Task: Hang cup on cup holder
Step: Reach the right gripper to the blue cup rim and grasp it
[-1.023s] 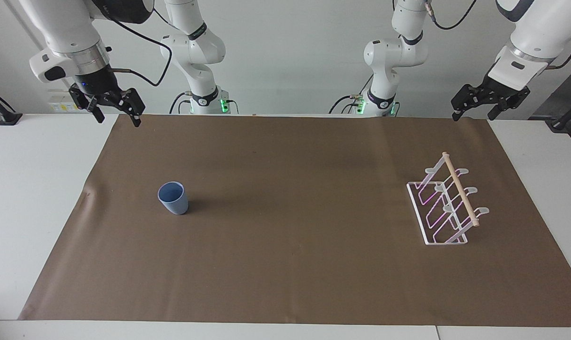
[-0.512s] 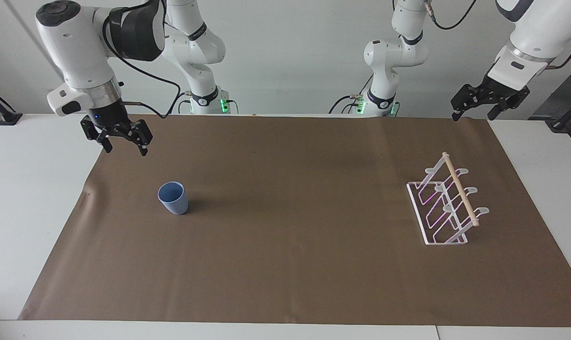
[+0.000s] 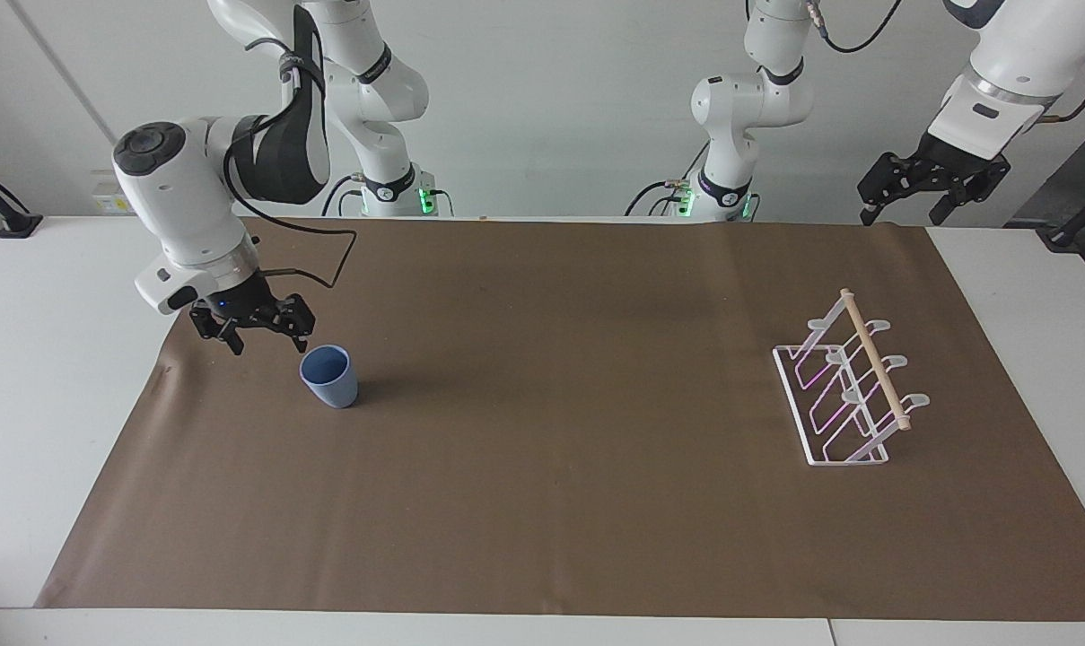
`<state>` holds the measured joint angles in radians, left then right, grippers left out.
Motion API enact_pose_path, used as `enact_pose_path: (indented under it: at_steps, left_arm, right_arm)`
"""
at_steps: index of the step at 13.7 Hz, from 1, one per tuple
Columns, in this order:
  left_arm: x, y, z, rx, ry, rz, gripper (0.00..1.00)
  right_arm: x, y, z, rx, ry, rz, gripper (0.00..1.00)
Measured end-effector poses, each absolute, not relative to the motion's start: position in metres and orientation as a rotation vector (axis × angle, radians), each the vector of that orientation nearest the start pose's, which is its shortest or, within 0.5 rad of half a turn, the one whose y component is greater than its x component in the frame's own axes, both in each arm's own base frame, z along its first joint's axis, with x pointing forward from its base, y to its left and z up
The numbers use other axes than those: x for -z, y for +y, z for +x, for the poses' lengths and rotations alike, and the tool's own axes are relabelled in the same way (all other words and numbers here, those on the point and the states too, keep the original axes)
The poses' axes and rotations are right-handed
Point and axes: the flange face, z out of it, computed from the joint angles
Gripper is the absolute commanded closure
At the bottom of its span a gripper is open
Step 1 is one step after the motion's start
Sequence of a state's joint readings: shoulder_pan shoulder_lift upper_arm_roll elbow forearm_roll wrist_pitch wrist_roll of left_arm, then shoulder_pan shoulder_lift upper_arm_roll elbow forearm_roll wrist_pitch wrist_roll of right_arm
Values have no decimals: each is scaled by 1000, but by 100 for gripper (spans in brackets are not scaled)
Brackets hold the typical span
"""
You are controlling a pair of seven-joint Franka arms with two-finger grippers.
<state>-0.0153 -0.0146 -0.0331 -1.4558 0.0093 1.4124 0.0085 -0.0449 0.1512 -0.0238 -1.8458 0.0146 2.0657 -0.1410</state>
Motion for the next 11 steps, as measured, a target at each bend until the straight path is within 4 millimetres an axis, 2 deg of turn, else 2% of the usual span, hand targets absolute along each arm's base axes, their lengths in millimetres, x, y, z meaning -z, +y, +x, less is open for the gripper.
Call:
enact_pose_path:
  at_steps: [2,4,6,11]
  left_arm:
    - [-674,-30,531,-36,101,-3129,0]
    - [-675,-32,530,-35,109,-3129,0]
    - [-676,-37,527,-35,122,-3128,0]
    - [-678,-43,519,-48,142,-3125,0]
  right_arm:
    - [-416,-40,602,139,-183,-3134,0]
    - [-392,-40,593,131,-208,-3134,0]
    - [-381,-40,589,122,-219,-3133,0]
    - [-374,-40,586,135,-220,-3134,0]
